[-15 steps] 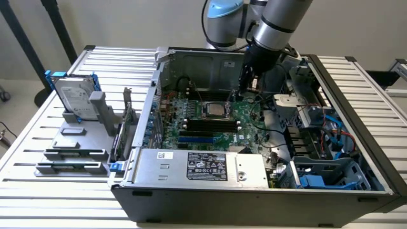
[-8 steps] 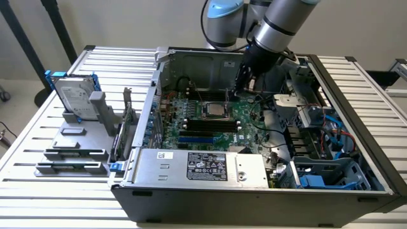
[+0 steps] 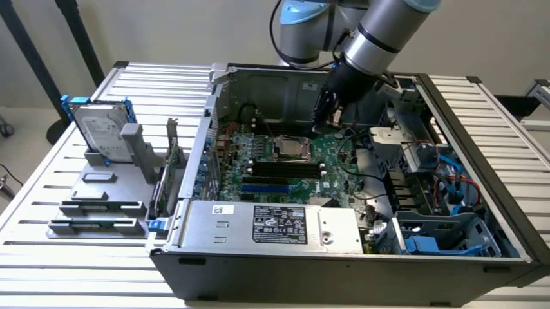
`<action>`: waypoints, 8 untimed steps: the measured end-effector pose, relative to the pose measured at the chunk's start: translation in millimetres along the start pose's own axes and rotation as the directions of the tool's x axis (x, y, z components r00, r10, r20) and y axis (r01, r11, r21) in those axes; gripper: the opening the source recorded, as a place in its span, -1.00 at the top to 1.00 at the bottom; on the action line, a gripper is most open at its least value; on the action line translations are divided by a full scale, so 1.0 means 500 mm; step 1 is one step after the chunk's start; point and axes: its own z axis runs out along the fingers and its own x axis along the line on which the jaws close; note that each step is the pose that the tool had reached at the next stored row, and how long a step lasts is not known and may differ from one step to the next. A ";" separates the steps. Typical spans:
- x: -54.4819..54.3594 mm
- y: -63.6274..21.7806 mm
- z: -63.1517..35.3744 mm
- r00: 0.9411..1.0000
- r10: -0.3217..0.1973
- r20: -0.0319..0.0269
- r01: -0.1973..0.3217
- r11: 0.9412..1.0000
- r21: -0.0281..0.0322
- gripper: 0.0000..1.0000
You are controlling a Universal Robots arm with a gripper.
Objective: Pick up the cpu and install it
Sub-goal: 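Close the cpu cover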
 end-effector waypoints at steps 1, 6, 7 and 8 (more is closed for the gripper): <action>0.000 -0.001 0.001 1.000 0.001 0.002 -0.001 1.000 0.010 0.79; -0.002 -0.024 0.015 1.000 0.002 0.006 -0.002 0.999 0.041 0.79; -0.003 -0.030 0.019 1.000 0.002 0.006 -0.002 0.999 0.045 0.79; -0.003 -0.037 0.023 1.000 0.002 0.007 -0.002 0.999 0.049 0.79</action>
